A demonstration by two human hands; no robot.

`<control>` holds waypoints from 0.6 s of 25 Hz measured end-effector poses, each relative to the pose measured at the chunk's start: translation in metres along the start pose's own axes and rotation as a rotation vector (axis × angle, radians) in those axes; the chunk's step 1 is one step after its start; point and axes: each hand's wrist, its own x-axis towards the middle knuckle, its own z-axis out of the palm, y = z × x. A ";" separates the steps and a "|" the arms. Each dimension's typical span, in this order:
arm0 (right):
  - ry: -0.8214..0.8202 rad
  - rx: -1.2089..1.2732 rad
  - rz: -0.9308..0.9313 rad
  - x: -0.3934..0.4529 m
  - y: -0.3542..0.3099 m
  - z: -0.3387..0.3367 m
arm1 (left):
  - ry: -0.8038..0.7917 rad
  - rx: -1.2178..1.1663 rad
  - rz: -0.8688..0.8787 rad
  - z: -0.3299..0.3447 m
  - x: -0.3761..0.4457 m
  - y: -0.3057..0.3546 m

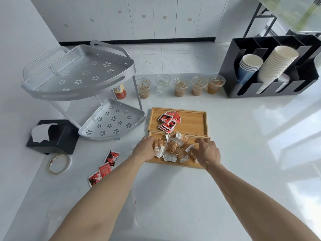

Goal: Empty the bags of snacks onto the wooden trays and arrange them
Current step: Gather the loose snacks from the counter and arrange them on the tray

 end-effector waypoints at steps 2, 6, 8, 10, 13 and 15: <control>0.042 -0.035 -0.115 -0.005 -0.012 -0.006 | 0.008 -0.025 0.015 -0.011 -0.012 -0.012; 0.008 -0.137 -0.344 -0.015 -0.052 -0.006 | -0.023 -0.052 -0.035 -0.038 -0.041 -0.063; -0.038 -0.155 -0.433 -0.022 -0.081 0.001 | -0.024 -0.030 -0.097 -0.052 -0.061 -0.096; -0.096 -0.177 -0.509 -0.028 -0.108 0.013 | -0.018 -0.006 -0.168 -0.062 -0.081 -0.127; -0.256 -0.279 -0.570 -0.037 -0.146 0.035 | -0.022 -0.023 -0.267 -0.068 -0.111 -0.172; -0.317 -0.329 -0.594 -0.042 -0.167 0.051 | -0.031 -0.053 -0.327 -0.066 -0.127 -0.199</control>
